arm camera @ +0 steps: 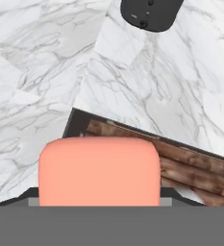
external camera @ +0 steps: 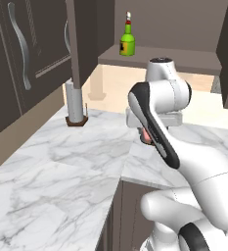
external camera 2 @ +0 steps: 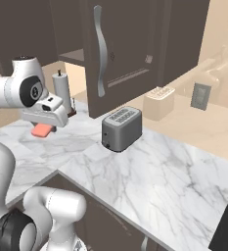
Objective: Pick up the bar soap and spray from the sink, and place them back in the cabinet, and close the cabinet doors.
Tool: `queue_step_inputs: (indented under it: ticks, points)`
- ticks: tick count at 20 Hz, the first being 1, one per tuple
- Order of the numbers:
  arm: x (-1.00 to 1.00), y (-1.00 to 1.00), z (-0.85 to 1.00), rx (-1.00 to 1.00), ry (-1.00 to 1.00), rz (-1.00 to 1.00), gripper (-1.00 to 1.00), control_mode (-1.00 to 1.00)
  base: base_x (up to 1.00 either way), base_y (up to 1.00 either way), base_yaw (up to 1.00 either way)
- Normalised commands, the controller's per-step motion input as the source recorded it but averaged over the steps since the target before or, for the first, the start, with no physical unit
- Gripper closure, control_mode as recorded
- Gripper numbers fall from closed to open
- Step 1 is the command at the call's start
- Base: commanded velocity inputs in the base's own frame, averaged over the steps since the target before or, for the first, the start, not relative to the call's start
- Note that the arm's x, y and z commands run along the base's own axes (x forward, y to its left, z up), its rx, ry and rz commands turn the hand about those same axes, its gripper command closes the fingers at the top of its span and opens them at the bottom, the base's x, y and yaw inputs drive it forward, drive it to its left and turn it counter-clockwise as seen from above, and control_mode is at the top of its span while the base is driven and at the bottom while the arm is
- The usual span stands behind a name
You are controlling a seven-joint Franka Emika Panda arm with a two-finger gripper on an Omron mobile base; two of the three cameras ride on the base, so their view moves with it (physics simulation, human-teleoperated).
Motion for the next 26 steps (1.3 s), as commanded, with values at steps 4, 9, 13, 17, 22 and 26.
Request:
queue_step_inputs:
  ticks: [4, 9, 13, 17, 22, 26]
  points:
    - [0.27, 0.09, 0.36, -0.01, -0.02, -0.01, 1.00, -1.00, 0.00, 0.00, 0.00]
    - [0.32, 0.07, 0.25, -0.02, -0.05, -0.03, 1.00, -1.00, 0.00, 0.00, 0.00]
    - [0.24, 0.00, 0.32, 0.00, -0.04, -0.03, 1.00, -1.00, 0.00, 0.00, 0.00]
    - [0.17, 0.00, 0.34, 0.00, -0.05, -0.02, 1.00, -1.00, 0.00, 0.00, 0.00]
    - [0.08, 0.00, 0.37, 0.00, -0.06, -0.01, 1.00, -1.00, 0.00, 0.00, 0.00]
    - [0.06, 0.00, 0.37, 0.00, -0.08, 0.00, 1.00, -1.00, 0.00, 0.00, 0.00]
